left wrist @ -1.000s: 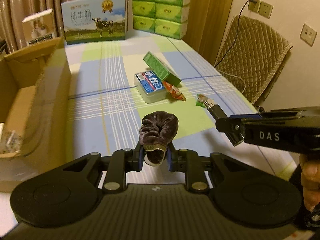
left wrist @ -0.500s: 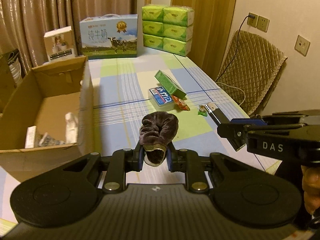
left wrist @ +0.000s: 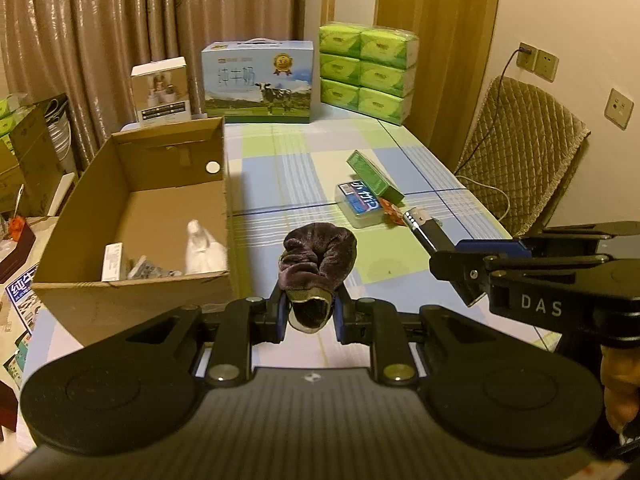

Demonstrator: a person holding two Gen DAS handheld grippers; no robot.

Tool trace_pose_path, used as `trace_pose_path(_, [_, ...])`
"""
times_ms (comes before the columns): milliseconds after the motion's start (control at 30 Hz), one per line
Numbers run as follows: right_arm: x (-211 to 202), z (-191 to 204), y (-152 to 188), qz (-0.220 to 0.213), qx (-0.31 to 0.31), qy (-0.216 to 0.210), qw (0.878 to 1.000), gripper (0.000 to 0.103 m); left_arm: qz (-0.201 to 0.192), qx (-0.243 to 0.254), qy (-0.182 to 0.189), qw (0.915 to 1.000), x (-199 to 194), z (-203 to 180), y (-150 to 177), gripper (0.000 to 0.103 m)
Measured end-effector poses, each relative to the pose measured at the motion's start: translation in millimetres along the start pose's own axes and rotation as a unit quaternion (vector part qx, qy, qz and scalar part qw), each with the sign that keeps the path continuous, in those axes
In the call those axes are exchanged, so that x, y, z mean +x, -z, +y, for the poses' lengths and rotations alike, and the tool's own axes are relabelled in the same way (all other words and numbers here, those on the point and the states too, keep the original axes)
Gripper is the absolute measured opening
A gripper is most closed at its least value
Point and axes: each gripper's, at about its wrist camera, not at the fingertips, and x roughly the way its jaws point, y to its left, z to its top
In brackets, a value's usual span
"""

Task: Organize objects
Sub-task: 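Lift scrunchie and lighter and carry them toward the cardboard box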

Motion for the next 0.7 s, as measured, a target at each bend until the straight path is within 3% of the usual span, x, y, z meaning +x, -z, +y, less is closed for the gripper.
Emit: trace_pose_path(700, [36.9, 58.9, -37.8, -0.005, -0.039, -0.060, 0.997, 0.019, -0.016, -0.014, -0.047, 0.9987, -22.6, 72.1, -17.2, 0.018])
